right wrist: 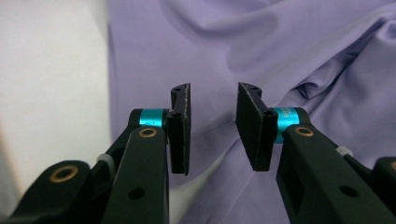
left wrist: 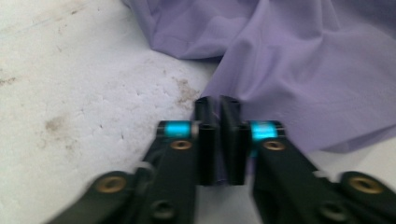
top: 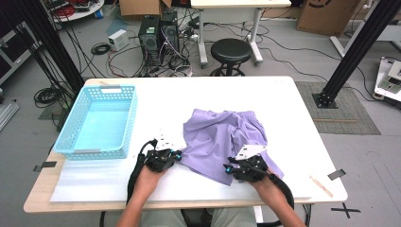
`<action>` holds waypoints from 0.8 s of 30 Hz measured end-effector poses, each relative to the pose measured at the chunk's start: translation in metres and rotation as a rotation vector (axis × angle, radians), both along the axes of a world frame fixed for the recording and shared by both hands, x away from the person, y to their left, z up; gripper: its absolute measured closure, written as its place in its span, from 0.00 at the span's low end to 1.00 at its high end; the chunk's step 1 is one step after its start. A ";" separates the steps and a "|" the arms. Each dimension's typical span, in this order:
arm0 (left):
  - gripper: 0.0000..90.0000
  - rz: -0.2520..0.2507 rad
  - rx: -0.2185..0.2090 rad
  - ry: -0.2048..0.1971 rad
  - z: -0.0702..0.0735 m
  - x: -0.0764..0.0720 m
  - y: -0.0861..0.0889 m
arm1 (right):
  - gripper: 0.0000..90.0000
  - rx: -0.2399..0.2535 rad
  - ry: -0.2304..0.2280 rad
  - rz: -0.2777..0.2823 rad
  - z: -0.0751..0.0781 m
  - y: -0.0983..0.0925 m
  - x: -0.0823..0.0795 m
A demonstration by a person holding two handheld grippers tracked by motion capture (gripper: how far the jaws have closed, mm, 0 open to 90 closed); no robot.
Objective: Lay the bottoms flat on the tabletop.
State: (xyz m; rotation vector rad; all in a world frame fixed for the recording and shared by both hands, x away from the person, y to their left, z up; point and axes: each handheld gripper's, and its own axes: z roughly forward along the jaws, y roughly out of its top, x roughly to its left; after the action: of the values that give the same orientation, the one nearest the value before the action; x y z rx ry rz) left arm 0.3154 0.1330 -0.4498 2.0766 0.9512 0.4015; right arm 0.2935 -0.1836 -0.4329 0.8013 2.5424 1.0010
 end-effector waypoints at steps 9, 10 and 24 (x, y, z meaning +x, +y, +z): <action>0.98 -0.041 0.004 -0.014 -0.001 -0.043 0.020 | 0.91 -0.040 0.017 0.039 -0.009 0.006 -0.006; 0.98 -0.043 0.005 -0.014 -0.001 -0.046 0.021 | 0.93 -0.039 0.023 0.049 -0.009 0.006 -0.008; 0.72 0.001 -0.094 -0.024 0.003 -0.095 0.044 | 0.75 0.038 0.024 0.079 0.001 -0.002 -0.026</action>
State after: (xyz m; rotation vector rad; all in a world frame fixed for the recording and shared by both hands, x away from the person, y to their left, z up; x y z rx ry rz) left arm 0.2204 0.1772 -0.4468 1.9826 0.9394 0.3751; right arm 0.2670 -0.1859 -0.4321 0.7326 2.6015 1.0727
